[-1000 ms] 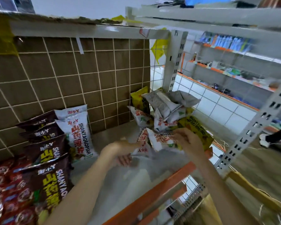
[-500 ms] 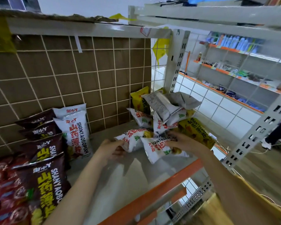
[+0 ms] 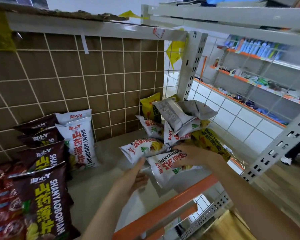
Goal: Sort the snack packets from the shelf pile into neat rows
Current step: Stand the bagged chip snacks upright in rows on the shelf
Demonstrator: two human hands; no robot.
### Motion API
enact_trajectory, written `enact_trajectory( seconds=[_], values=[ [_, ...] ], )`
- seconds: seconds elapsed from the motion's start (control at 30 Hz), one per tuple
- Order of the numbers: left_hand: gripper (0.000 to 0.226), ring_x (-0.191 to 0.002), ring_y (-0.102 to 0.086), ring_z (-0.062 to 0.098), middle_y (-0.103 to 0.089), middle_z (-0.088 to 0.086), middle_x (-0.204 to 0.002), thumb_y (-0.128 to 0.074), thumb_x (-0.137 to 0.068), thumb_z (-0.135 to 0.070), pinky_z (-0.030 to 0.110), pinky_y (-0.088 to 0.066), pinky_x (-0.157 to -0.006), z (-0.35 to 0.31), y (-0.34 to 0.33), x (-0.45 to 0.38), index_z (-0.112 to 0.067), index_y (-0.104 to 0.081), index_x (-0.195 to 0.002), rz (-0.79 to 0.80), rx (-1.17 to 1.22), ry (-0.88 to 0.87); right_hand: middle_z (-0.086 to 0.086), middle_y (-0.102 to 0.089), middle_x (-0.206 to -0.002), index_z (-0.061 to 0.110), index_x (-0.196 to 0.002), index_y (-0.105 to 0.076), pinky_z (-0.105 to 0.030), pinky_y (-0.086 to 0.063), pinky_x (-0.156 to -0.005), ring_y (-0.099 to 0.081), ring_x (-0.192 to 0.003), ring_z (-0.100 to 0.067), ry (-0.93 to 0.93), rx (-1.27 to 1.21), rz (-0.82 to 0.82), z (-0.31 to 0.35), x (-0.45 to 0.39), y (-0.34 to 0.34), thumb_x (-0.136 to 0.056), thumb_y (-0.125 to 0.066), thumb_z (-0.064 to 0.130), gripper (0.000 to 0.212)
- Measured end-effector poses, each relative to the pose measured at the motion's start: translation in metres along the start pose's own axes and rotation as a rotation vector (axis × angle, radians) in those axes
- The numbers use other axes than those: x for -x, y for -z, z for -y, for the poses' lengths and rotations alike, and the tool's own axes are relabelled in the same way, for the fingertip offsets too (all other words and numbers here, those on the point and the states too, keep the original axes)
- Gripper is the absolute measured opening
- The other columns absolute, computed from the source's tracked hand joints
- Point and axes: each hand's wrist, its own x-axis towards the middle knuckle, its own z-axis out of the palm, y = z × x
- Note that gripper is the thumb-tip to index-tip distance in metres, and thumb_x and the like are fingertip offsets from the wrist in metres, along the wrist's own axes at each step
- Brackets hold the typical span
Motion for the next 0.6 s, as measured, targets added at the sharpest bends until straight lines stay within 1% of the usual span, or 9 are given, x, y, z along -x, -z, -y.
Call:
enact_trajectory(
  seconds=[0.1, 0.17, 0.23, 0.3, 0.4, 0.43, 0.5, 0.57, 0.6],
  values=[
    [0.034, -0.079, -0.063, 0.025, -0.069, 0.011, -0.076, -0.068, -0.084, -0.035, 0.033, -0.051, -0.076, -0.016, -0.021, -0.014, -0.004, -0.061, -0.096, -0.064, 0.215, -0.013, 0.007, -0.05, -0.129, 0.027, -0.13, -0.048, -0.034, -0.042, -0.102, -0.049, -0.116, -0.013, 0.014, 0.176, -0.045, -0.003, -0.004, -0.001, -0.07, -0.071, 0.058, 0.071],
    [0.06, -0.088, -0.065, 0.03, -0.068, 0.012, -0.094, -0.076, -0.071, -0.046, 0.043, -0.053, -0.082, -0.03, -0.029, -0.034, -0.008, -0.055, -0.112, -0.177, 0.255, -0.014, 0.008, -0.044, -0.134, 0.032, -0.132, -0.045, -0.039, -0.035, -0.107, -0.04, -0.125, -0.016, 0.011, 0.249, -0.067, -0.008, -0.007, -0.002, -0.062, -0.066, 0.069, 0.082],
    [0.075, -0.103, -0.062, 0.033, -0.061, 0.013, -0.116, -0.079, -0.069, -0.04, 0.041, -0.052, -0.084, -0.043, -0.027, -0.05, -0.009, -0.046, -0.128, -0.282, 0.324, -0.054, 0.008, -0.037, -0.14, 0.036, -0.134, -0.042, -0.044, -0.026, -0.112, -0.03, -0.134, -0.018, -0.006, 0.318, -0.066, -0.011, -0.007, -0.005, -0.056, -0.06, 0.077, 0.09],
    [0.072, -0.112, -0.058, 0.03, -0.053, 0.014, -0.132, -0.073, -0.078, -0.03, 0.036, -0.049, -0.079, -0.053, -0.027, -0.063, -0.007, -0.039, -0.138, -0.313, 0.363, -0.093, 0.006, -0.035, -0.142, 0.035, -0.133, -0.043, -0.045, -0.019, -0.115, -0.024, -0.137, -0.019, -0.009, 0.348, -0.073, -0.01, -0.002, -0.005, -0.058, -0.061, 0.076, 0.087],
    [0.066, -0.106, -0.058, 0.025, -0.055, 0.012, -0.124, -0.072, -0.08, -0.033, 0.034, -0.048, -0.081, -0.065, -0.035, -0.073, -0.005, -0.042, -0.132, -0.348, 0.351, -0.047, 0.003, -0.04, -0.134, 0.032, -0.127, -0.051, -0.043, -0.015, -0.114, -0.025, -0.131, -0.019, -0.005, 0.379, -0.106, -0.003, 0.008, -0.005, -0.067, -0.067, 0.067, 0.072],
    [0.066, -0.102, -0.059, 0.024, -0.057, 0.008, -0.117, -0.075, -0.076, -0.036, 0.033, -0.048, -0.077, -0.068, -0.039, -0.069, -0.006, -0.044, -0.127, -0.353, 0.356, -0.036, 0.003, -0.045, -0.127, 0.03, -0.121, -0.055, -0.04, -0.021, -0.11, -0.031, -0.125, -0.018, 0.007, 0.389, -0.112, 0.0, 0.01, -0.005, -0.066, -0.069, 0.066, 0.067],
    [0.075, -0.106, -0.058, 0.026, -0.055, 0.007, -0.125, -0.075, -0.074, -0.044, 0.035, -0.049, -0.079, -0.069, -0.043, -0.077, -0.012, -0.04, -0.132, -0.363, 0.292, -0.047, 0.008, -0.056, -0.107, 0.026, -0.104, -0.059, -0.025, -0.04, -0.091, -0.05, -0.103, -0.009, 0.035, 0.291, -0.109, 0.004, 0.014, -0.007, -0.065, -0.074, 0.058, 0.053],
    [0.069, -0.125, -0.047, 0.029, -0.041, 0.011, -0.143, -0.056, -0.091, -0.041, 0.027, -0.047, -0.085, -0.066, -0.043, -0.083, -0.009, -0.027, -0.145, -0.329, 0.059, -0.156, 0.012, -0.06, -0.095, 0.023, -0.101, -0.056, -0.019, -0.047, -0.072, -0.059, -0.085, -0.004, 0.036, 0.193, -0.08, 0.009, 0.021, -0.01, -0.066, -0.078, 0.05, 0.049],
    [0.064, -0.129, -0.043, 0.027, -0.036, 0.012, -0.147, -0.046, -0.096, -0.038, 0.019, -0.049, -0.075, -0.067, -0.041, -0.089, -0.007, -0.023, -0.147, -0.291, 0.014, -0.192, 0.012, -0.06, -0.095, 0.023, -0.103, -0.054, -0.021, -0.048, -0.071, -0.059, -0.084, -0.005, 0.037, 0.204, -0.088, 0.013, 0.024, -0.01, -0.067, -0.077, 0.05, 0.051]
  ],
)
